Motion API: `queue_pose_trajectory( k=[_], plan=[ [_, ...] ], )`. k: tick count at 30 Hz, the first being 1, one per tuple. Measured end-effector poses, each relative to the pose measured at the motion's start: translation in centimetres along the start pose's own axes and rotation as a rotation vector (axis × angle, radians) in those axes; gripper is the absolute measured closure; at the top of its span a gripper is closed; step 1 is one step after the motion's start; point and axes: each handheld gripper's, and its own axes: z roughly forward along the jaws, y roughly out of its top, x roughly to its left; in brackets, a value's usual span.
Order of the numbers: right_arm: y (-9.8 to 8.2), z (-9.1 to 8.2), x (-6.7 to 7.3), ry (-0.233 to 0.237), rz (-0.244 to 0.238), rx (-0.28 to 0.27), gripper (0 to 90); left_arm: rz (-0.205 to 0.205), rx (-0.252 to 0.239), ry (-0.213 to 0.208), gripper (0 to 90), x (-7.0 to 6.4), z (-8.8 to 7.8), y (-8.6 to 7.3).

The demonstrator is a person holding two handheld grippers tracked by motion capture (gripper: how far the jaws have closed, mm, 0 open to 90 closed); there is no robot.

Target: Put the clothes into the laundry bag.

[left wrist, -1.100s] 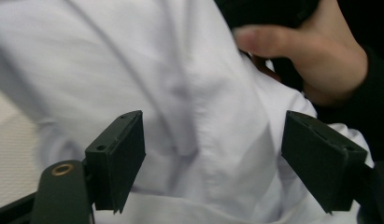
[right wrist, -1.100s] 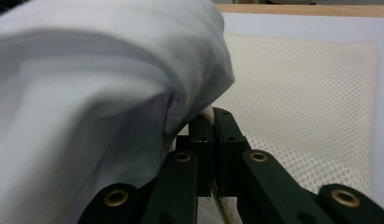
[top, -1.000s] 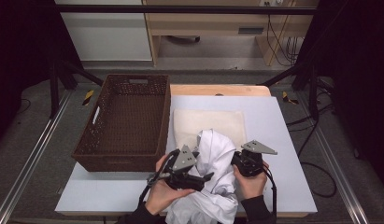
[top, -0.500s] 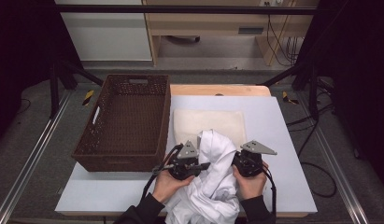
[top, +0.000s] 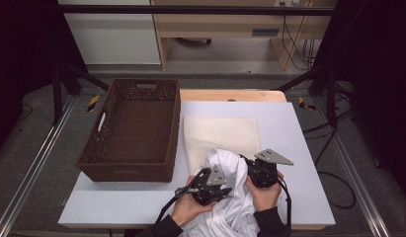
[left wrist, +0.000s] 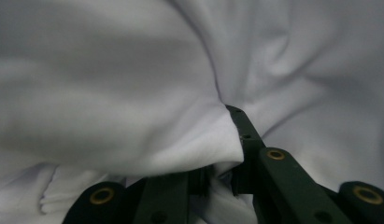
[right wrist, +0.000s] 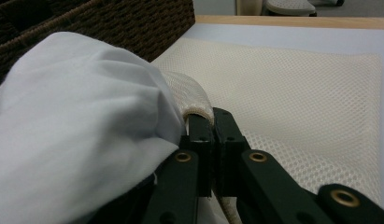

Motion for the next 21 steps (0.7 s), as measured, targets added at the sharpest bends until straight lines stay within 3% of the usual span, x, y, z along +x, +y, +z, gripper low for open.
queue_pose_trajectory(
  k=[2, 4, 6, 7, 11, 16, 19, 21],
  plan=[
    [0.0, 0.1, 0.0, -0.002, 0.002, 0.003, 87.8, -0.015, -0.012, -0.009, 76.1, 0.3, 0.0, -0.2],
    [0.0, 0.1, 0.0, -0.001, 0.002, 0.005, 87.8, -0.005, -0.022, 0.0, 72.2, 0.2, -0.4, -0.3],
    [0.0, 0.0, 0.0, 0.003, 0.001, 0.004, 87.8, -0.021, -0.029, 0.035, 55.2, 0.3, -1.3, -0.1],
    [0.0, 0.0, -0.1, 0.007, 0.002, 0.005, 87.8, -0.027, -0.041, 0.045, 42.0, 0.4, -2.0, 0.0],
    [0.0, 0.0, 0.0, -0.001, -0.002, 0.005, 87.8, -0.055, -0.108, 0.07, 27.2, 1.2, -4.8, 0.7],
    [0.0, -0.1, 0.0, 0.001, -0.006, 0.005, 87.8, -0.069, -0.178, 0.162, 20.8, 3.2, -6.9, 2.0],
    [0.1, -0.1, 0.2, 0.006, -0.013, 0.004, 87.8, -0.072, -0.177, 0.149, 16.9, 4.5, -6.4, 2.9],
    [0.1, -0.1, 0.2, 0.004, -0.017, 0.005, 87.8, -0.056, -0.159, 0.1, 19.1, 5.1, -5.5, 3.4]
  ],
)
